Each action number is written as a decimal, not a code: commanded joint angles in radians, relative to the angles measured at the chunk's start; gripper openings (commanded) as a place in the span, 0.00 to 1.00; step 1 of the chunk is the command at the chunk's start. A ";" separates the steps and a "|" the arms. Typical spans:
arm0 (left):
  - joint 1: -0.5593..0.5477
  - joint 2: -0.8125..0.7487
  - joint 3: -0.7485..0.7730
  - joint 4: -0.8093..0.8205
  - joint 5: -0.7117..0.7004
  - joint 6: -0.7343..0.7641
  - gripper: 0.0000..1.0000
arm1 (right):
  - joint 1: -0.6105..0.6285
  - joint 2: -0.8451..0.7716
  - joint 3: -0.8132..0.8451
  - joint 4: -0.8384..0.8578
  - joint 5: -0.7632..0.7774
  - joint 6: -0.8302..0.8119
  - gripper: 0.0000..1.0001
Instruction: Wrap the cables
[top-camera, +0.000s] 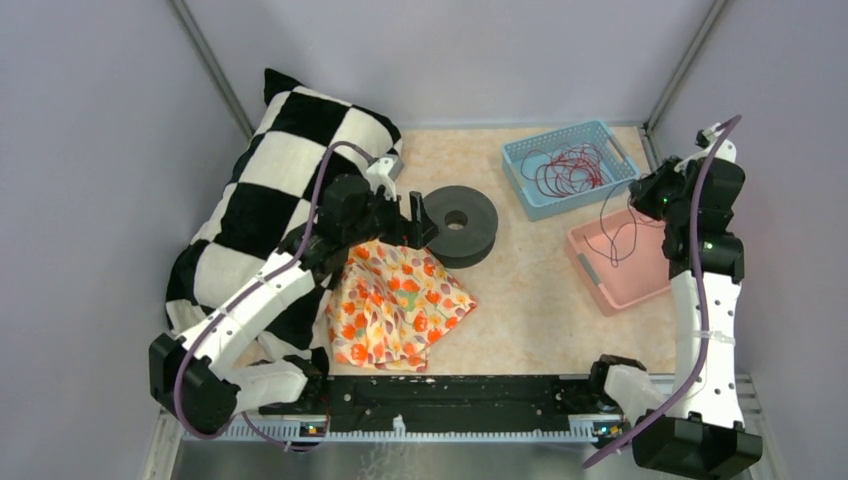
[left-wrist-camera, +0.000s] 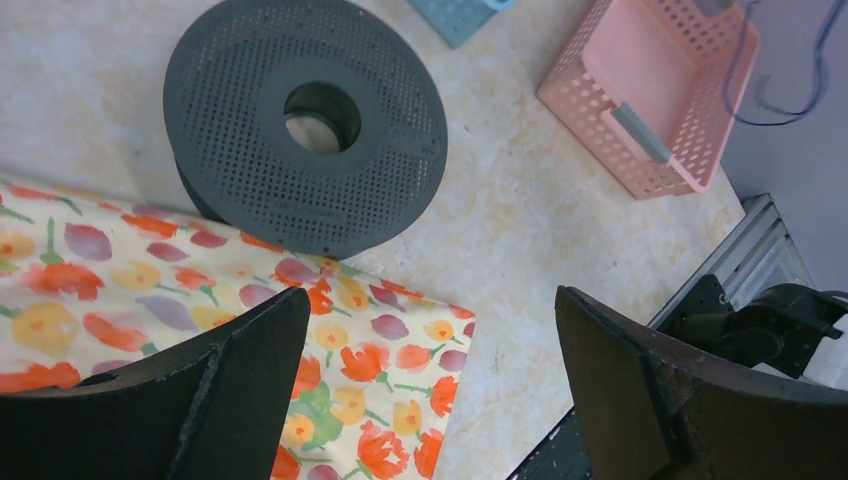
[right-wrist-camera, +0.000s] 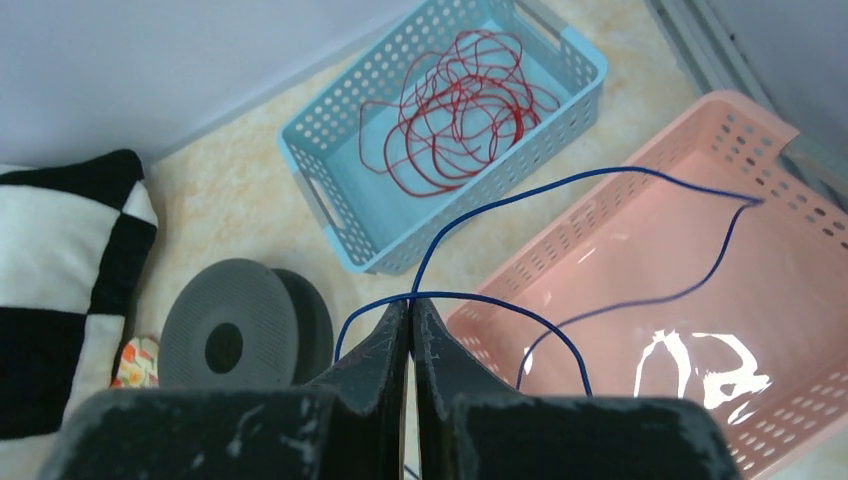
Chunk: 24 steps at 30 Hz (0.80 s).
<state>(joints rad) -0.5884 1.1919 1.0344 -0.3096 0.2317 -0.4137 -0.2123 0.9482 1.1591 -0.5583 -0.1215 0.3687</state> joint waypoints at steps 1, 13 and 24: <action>0.002 -0.006 0.081 0.031 0.029 0.061 0.98 | 0.004 0.036 0.036 -0.099 -0.078 -0.046 0.00; -0.062 0.141 0.306 -0.003 0.344 0.062 0.99 | 0.364 0.018 0.109 -0.038 -0.221 0.149 0.00; -0.132 0.177 0.338 0.042 0.246 0.045 0.99 | 0.660 0.179 0.199 -0.027 -0.078 0.144 0.00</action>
<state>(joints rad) -0.7155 1.3582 1.3220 -0.2890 0.5053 -0.3721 0.4309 1.1049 1.2816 -0.6170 -0.2443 0.5026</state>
